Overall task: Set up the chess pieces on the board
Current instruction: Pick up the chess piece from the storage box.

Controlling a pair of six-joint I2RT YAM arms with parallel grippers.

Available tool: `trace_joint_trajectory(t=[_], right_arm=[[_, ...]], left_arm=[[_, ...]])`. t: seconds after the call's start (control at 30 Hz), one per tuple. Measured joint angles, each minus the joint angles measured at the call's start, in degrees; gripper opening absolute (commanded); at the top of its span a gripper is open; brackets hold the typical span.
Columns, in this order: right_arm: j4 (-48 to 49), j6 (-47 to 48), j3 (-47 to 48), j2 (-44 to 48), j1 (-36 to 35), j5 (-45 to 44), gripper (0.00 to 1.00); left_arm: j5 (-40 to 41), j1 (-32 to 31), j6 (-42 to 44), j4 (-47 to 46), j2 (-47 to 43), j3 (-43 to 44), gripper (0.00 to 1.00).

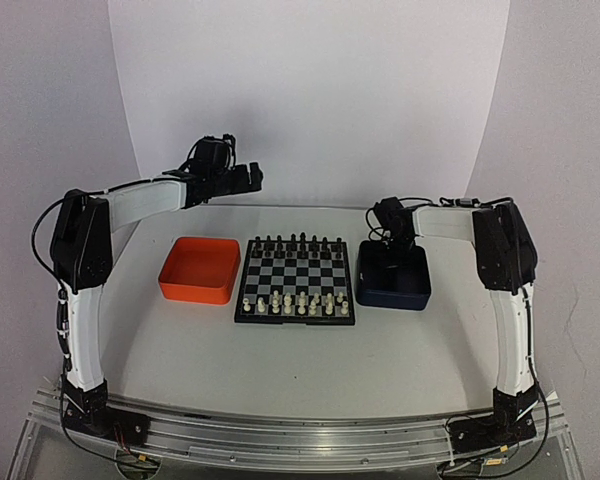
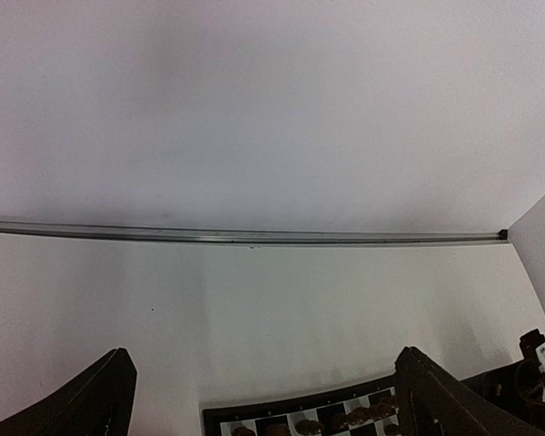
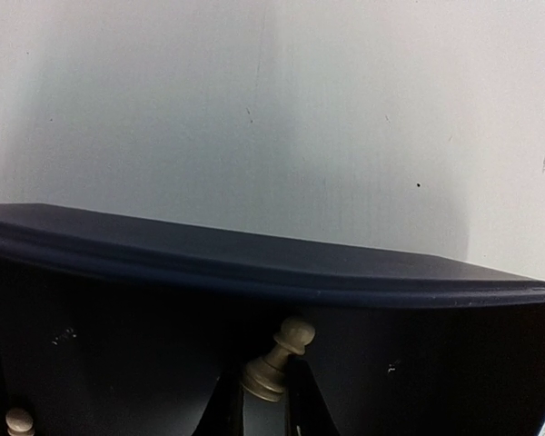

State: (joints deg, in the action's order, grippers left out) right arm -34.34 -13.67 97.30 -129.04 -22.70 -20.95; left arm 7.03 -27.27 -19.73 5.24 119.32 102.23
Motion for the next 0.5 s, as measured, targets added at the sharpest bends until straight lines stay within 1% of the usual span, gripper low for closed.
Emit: trace_joint_trajectory(t=[0.23,0.5], right_arm=[[-0.68,0.09,-1.99,1.87,0.0,0.22,0.0],[0.16,1.39,-5.23,7.82,0.0,2.2,0.0]], left_arm=[[-0.4,0.01,-0.06,-1.2,-1.48,-1.66,1.0],[-1.64,0.02,-0.61,-4.21,-3.54,-4.46,1.0]])
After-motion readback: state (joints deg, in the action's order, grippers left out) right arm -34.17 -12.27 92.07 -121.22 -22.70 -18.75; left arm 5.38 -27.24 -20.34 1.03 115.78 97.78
